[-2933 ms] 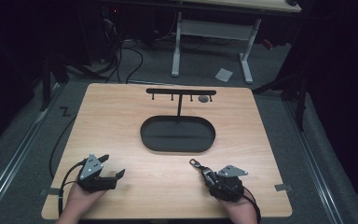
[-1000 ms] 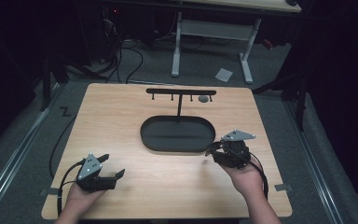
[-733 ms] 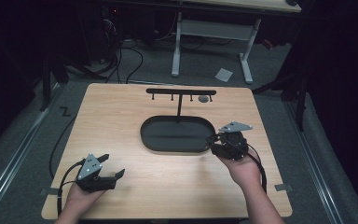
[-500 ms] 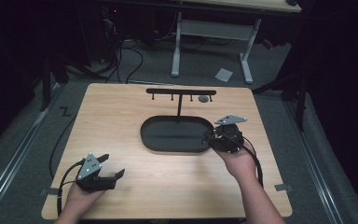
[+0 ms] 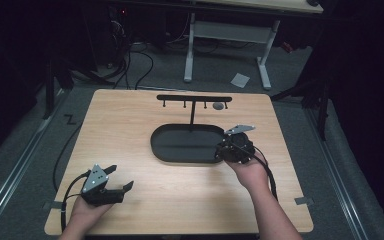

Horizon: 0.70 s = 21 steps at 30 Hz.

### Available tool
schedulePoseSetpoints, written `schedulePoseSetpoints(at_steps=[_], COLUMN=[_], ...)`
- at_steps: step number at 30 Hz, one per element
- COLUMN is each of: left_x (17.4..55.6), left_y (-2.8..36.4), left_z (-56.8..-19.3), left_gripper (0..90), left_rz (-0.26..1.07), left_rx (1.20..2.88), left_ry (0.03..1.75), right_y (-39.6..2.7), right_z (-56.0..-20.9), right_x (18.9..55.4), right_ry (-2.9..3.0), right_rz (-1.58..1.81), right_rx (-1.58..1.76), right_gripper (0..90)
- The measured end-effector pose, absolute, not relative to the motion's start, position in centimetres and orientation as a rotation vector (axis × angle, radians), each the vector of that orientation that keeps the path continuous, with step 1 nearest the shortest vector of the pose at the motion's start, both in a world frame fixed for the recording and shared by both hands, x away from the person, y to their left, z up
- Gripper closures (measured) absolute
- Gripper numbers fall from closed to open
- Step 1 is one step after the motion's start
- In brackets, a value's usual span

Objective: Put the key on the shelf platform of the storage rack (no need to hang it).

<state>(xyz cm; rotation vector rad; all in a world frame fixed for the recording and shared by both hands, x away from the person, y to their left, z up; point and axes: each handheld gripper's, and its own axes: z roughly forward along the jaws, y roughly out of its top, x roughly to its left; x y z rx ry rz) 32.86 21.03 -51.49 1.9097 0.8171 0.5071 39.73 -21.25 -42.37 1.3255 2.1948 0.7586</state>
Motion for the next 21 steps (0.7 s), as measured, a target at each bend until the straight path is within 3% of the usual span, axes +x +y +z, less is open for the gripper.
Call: schedulePoseSetpoints(at_steps=[21], left_x=[32.9], left_y=[21.3], left_z=[-51.5], left_gripper=[16.2], left_rz=[0.501], left_rx=[1.903], left_ry=[0.823], right_y=[-18.9], right_z=[-47.2], right_x=[45.1], right_ry=[2.221], right_rz=[0.624], right_rx=[1.364], right_gripper=[48.6])
